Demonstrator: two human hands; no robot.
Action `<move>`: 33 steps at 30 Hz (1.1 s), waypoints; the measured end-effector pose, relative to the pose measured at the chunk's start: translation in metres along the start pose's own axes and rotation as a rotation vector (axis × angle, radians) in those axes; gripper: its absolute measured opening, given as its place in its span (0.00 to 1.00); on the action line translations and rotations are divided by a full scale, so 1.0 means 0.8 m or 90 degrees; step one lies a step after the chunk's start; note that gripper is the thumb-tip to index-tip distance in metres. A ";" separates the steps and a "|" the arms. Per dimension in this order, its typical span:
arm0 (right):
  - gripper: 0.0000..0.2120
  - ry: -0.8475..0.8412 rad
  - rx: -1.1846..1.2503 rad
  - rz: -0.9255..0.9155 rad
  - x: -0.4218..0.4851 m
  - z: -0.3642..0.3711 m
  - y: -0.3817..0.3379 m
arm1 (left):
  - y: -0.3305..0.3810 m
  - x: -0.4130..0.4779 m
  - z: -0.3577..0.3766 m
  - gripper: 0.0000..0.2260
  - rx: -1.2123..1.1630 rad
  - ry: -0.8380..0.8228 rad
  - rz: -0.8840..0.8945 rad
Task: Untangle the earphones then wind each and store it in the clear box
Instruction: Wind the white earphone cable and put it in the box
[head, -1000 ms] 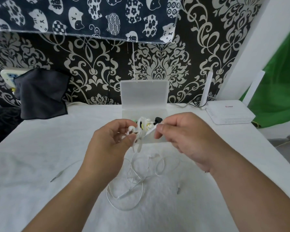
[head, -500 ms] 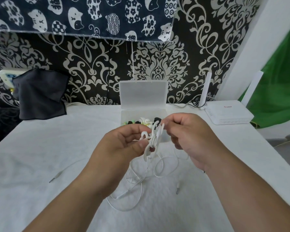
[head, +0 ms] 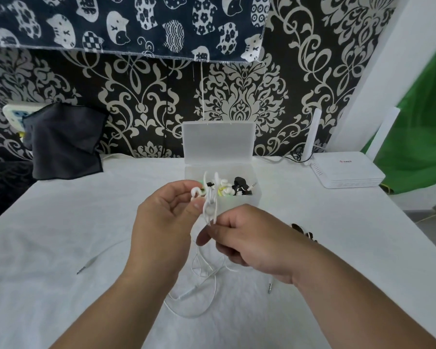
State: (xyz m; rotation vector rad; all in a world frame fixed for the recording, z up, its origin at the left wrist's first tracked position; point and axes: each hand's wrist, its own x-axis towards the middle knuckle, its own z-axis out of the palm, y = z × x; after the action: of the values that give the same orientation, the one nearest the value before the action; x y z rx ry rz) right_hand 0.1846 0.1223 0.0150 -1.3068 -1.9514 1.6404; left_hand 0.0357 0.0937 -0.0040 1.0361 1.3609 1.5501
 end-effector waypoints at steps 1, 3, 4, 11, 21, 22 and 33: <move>0.14 -0.009 -0.002 0.001 -0.001 -0.001 0.000 | 0.000 0.000 0.000 0.09 0.022 0.012 0.007; 0.14 -0.028 -0.008 0.003 -0.004 -0.002 -0.002 | 0.001 0.000 0.000 0.09 0.074 0.037 0.020; 0.14 -0.038 -0.011 -0.001 -0.006 -0.003 -0.003 | 0.002 0.000 0.000 0.10 0.104 0.050 0.026; 0.14 0.011 -0.014 -0.074 -0.015 -0.022 -0.013 | -0.001 0.006 -0.006 0.10 0.189 0.017 0.060; 0.12 0.174 -0.038 -0.085 -0.024 -0.049 -0.019 | 0.003 0.000 -0.003 0.11 0.222 -0.067 0.047; 0.12 0.180 -0.043 -0.080 -0.024 -0.049 -0.019 | 0.003 -0.001 -0.003 0.12 0.229 -0.064 0.048; 0.09 0.311 -0.183 -0.192 -0.017 -0.053 -0.014 | 0.008 -0.006 0.001 0.11 0.271 -0.223 0.039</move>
State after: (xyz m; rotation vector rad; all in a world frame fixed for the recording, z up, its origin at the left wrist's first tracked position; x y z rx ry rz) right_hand 0.2166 0.1397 0.0431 -1.2785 -1.9883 0.8276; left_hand 0.0376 0.0890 0.0018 1.5402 1.4452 1.0706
